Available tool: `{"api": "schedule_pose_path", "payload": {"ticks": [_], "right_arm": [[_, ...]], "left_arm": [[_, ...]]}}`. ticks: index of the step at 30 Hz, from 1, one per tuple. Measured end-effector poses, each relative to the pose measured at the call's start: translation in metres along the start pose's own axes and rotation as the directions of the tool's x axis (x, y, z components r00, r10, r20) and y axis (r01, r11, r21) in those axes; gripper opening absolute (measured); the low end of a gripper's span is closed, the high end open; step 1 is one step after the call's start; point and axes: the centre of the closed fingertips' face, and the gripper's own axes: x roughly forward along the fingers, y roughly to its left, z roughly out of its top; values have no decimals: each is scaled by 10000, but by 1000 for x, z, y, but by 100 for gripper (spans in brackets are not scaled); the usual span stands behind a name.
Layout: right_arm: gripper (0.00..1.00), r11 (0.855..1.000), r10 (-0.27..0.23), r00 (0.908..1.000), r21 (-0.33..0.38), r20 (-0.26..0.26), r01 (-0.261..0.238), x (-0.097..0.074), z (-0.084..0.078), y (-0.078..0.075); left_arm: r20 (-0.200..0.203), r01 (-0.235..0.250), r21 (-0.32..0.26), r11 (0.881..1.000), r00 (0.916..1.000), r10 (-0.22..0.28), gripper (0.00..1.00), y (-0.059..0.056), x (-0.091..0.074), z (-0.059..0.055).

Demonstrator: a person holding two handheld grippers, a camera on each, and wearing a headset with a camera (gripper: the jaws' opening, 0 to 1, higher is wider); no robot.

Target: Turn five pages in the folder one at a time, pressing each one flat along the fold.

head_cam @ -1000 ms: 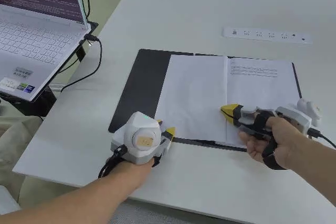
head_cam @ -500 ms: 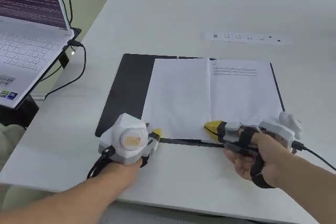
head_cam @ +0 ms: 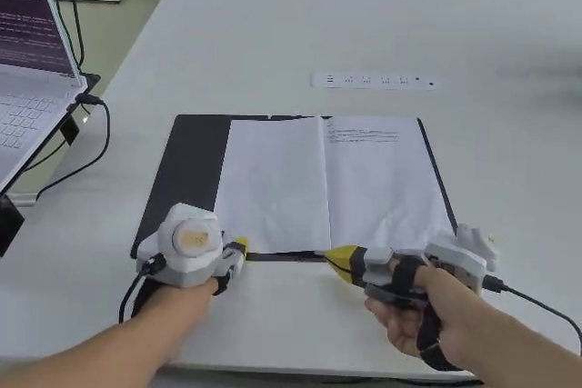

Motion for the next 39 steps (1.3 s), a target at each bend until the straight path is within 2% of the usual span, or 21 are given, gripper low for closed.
{"api": "schedule_pose_path", "payload": {"ticks": [2,4,8,10,11,13,14,15,18,20,21,22,26,27,28,29,30,33,36,37,39], "right_arm": [[0,9971,-383,9992,-659,97,388,-15,-2,2],[0,9866,-810,9959,-1389,408,859,-32,-1,8],[0,9717,-45,9873,-2324,1589,419,-65,9,44],[0,9283,175,9599,-3611,2796,883,-89,26,62],[0,9090,127,9500,-3994,3120,1190,-98,31,65],[6,8498,7,9041,-4768,4272,2247,-119,47,72],[10,8239,-38,8878,-5016,4603,2636,-126,50,75],[13,7860,-66,8723,-5367,4890,3068,-135,54,77],[19,7557,-152,8565,-5550,5158,3477,-146,54,79],[28,6902,-104,8245,-5926,5657,4153,-157,60,80],[32,6235,93,7932,-6237,6089,4715,-165,65,83],[36,5977,45,7854,-6314,6190,4941,-169,66,81],[58,5417,-443,7835,-6441,6198,5401,-175,66,70],[63,5247,-578,7873,-6522,6139,5471,-175,64,67],[70,5096,-858,8002,-6640,5936,5472,-175,63,61],[75,5166,-1130,8057,-6583,5814,5475,-174,60,57],[77,5031,-1176,8153,-6739,5669,5411,-174,59,55],[86,4652,-1111,8118,-6918,5733,5523,-176,61,54],[99,4511,-608,7974,-6961,6004,5585,-182,67,59],[98,4568,-655,8112,-7053,5811,5421,-180,65,58],[100,4527,-631,8154,-7116,5755,5373,-181,66,58]], "left_arm": [[-614,327,-634,9974,9974,-366,21,-6,-8,-4],[-566,627,-1090,9921,9960,-692,22,-11,-16,0],[-394,872,-1260,9882,9949,-928,27,-17,-44,16],[-35,921,-1171,9888,9956,-931,29,-22,-62,29],[265,986,-1080,9893,9950,-962,32,-23,-70,37],[591,957,-815,9921,9941,-910,42,-25,-84,47],[678,992,-769,9921,9933,-941,46,-26,-90,50],[931,949,-614,9936,9917,-890,50,-28,-98,57],[1292,898,-501,9947,9882,-827,51,-31,-112,66],[1647,764,-548,9956,9841,-665,53,-31,-122,74],[1799,680,-561,9961,9820,-569,55,-30,-125,77],[2006,555,-418,9976,9786,-461,58,-31,-129,80],[2106,119,567,9983,9773,-236,71,-33,-139,81],[2069,100,656,9978,9781,-234,75,-34,-140,80],[2054,102,753,9971,9783,-256,79,-36,-141,79],[1967,108,880,9961,9801,-280,84,-37,-142,76],[1897,65,931,9956,9815,-241,88,-37,-143,75],[1765,52,887,9960,9841,-209,99,-37,-145,70],[1802,132,1002,9949,9831,-312,99,-39,-147,67],[1725,192,1122,9935,9843,-385,99,-41,-147,66],[1703,184,1095,9938,9847,-370,99,-41,-147,65]]}}
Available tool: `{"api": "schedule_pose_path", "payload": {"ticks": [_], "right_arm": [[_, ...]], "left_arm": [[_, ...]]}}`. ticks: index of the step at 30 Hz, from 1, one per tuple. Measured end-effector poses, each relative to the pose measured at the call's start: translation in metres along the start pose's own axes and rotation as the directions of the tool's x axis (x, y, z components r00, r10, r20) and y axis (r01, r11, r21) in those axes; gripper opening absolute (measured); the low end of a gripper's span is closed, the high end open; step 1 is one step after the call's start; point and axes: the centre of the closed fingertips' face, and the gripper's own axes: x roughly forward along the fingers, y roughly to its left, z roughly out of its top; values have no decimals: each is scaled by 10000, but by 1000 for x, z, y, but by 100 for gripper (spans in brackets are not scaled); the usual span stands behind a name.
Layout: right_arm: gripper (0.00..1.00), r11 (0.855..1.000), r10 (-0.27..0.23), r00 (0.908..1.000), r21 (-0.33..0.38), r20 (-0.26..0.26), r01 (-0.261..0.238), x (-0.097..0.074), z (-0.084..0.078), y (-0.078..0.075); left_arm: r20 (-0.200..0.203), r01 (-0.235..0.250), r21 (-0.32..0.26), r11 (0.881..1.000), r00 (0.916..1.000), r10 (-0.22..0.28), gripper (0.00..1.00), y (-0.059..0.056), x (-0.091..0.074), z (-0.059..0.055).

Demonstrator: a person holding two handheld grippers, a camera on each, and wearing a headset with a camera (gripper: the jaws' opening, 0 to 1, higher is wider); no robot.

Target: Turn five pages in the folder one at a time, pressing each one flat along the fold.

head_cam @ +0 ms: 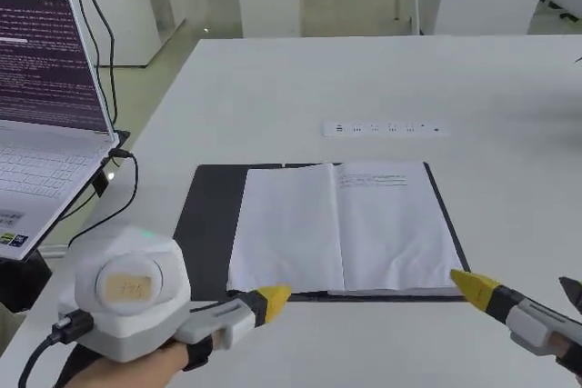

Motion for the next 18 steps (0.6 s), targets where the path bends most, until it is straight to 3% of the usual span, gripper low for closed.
{"api": "schedule_pose_path", "payload": {"ticks": [10,18], "right_arm": [[99,9988,251,9994,-415,-237,-261,2,-5,3],[96,9964,498,9979,-665,-402,-524,2,-11,8]], "left_arm": [[-62,-80,170,9998,9999,81,99,-2,-1,-3],[-133,-37,344,9994,9999,42,99,-9,11,-5]]}}
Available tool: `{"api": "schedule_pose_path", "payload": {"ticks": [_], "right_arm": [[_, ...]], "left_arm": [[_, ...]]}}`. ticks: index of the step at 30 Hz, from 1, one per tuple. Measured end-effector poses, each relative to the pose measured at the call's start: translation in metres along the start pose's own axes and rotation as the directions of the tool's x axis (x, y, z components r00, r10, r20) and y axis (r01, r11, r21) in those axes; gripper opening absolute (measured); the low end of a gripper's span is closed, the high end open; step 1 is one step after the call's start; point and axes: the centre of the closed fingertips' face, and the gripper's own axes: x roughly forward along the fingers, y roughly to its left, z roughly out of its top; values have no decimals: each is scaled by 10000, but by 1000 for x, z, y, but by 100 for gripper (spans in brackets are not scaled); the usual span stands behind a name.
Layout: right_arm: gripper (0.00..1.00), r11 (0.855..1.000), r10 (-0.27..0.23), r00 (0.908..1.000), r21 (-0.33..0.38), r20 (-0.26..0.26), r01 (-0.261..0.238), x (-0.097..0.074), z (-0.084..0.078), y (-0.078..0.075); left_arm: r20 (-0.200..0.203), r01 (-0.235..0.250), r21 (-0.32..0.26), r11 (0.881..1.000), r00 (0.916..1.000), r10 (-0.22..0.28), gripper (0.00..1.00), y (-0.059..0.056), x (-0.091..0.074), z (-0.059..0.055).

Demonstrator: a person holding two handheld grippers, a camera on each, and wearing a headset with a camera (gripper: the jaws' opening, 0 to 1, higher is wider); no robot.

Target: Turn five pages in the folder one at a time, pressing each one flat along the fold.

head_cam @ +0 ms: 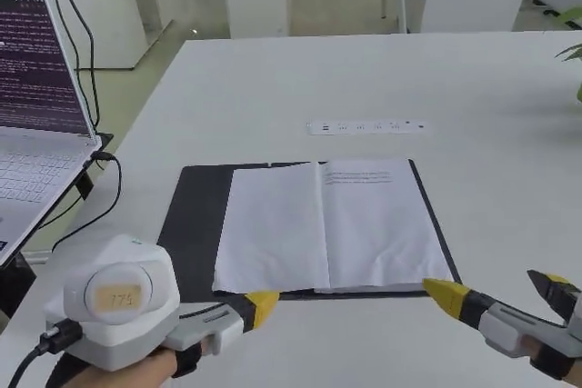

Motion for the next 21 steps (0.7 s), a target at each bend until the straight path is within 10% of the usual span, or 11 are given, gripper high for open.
{"api": "schedule_pose_path", "payload": {"ticks": [21], "right_arm": [[93,9998,-9,10000,221,4,9,-4,-5,-8]], "left_arm": [[-326,881,576,9944,9957,-863,90,-60,59,1]]}}
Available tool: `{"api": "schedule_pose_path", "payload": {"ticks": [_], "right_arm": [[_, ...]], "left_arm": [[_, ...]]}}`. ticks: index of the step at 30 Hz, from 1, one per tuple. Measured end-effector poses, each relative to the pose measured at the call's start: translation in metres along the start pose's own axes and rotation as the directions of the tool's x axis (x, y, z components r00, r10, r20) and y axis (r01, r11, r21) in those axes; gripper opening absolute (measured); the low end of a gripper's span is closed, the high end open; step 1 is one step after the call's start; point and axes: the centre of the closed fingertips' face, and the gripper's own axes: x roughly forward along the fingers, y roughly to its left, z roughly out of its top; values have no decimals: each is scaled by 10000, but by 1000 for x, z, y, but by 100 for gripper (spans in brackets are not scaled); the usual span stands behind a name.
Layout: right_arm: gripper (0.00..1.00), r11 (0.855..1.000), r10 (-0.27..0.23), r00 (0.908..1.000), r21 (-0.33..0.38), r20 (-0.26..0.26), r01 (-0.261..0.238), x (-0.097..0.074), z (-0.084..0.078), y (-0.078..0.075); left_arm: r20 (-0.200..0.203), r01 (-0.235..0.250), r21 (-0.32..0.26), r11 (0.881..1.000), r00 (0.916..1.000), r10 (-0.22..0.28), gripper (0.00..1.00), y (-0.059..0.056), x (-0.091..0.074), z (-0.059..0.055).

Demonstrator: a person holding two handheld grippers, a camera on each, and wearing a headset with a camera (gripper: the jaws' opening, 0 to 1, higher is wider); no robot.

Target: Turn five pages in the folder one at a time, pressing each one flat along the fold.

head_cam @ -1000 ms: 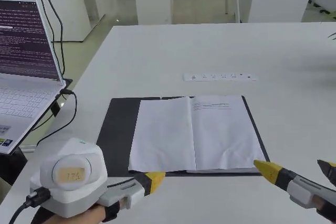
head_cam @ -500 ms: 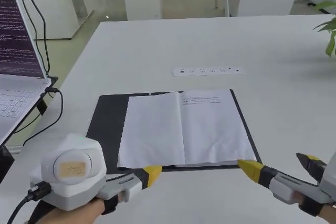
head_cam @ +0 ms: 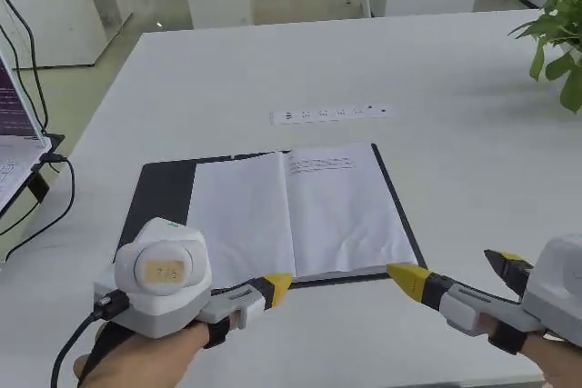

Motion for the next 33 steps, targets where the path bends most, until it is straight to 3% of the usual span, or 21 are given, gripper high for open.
{"api": "schedule_pose_path", "payload": {"ticks": [10,20,24,33], "right_arm": [[92,9999,-89,10000,136,-35,90,-1,-2,-5],[91,9996,-96,9999,253,-55,97,-1,-3,-7],[90,9993,-111,9999,343,-53,113,-1,-4,-9],[89,9986,-160,9998,495,-86,164,-1,-6,-13]], "left_arm": [[-170,533,352,9980,9985,-528,84,-29,39,3],[-477,1040,1190,9874,9940,-989,77,-59,80,-1],[-498,1137,1218,9860,9929,-1084,74,-68,95,-1],[-929,1332,1235,9834,9882,-1222,69,-84,128,-12]]}}
